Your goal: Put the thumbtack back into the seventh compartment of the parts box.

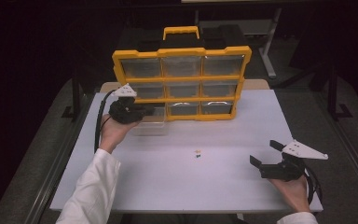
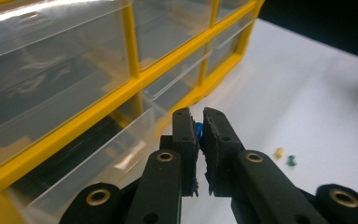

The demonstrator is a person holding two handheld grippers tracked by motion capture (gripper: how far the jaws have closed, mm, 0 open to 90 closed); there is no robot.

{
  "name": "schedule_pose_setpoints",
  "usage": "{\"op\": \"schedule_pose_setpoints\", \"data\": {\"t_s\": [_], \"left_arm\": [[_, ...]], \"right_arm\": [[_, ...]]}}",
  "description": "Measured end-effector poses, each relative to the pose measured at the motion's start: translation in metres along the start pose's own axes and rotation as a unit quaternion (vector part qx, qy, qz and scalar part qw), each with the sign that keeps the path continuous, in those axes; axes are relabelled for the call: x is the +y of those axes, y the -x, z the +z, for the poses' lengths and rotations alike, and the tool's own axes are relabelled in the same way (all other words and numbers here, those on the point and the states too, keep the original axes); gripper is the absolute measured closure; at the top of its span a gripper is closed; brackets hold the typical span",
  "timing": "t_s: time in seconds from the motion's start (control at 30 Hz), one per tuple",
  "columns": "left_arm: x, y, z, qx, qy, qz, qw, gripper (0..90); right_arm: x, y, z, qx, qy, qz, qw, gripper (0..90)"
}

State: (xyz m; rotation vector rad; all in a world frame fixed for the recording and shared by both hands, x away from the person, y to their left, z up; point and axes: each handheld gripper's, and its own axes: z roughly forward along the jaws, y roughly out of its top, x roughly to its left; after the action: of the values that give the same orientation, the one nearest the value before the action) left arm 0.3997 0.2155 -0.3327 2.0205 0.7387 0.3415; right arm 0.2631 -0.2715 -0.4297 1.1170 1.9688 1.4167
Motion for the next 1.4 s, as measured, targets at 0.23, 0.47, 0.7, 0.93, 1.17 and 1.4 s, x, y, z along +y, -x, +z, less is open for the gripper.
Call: {"op": "schedule_pose_setpoints", "data": {"t_s": [0.23, 0.47, 0.7, 0.93, 1.17, 1.4], "left_arm": [[0.000, -0.011, 0.003, 0.018, -0.009, -0.011, 0.9997, 83.6], [-0.001, -0.018, 0.012, 0.022, -0.023, -0.020, 0.9993, 75.0], [-0.004, -0.022, 0.014, 0.008, -0.009, -0.067, 0.9977, 17.3], [-0.002, -0.021, 0.007, -0.007, 0.013, -0.089, 0.9959, 0.0], [-0.005, -0.006, 0.009, 0.006, 0.010, -0.059, 0.9982, 0.0], [-0.008, 0.014, 0.017, 0.007, 0.004, -0.029, 0.9996, 0.0]], "right_arm": [[0.000, -0.001, 0.005, 0.005, -0.003, 0.003, 1.0000, 0.0], [0.000, -0.004, 0.008, 0.008, -0.007, -0.001, 0.9999, 0.0], [0.001, -0.007, 0.011, 0.011, -0.010, -0.004, 0.9999, 0.0], [0.000, -0.003, 0.009, 0.012, -0.002, 0.007, 0.9999, 0.0], [-0.002, 0.001, 0.005, 0.006, 0.000, 0.015, 0.9999, 0.0], [-0.003, 0.005, 0.000, -0.001, 0.005, 0.021, 0.9998, 0.0]]}}
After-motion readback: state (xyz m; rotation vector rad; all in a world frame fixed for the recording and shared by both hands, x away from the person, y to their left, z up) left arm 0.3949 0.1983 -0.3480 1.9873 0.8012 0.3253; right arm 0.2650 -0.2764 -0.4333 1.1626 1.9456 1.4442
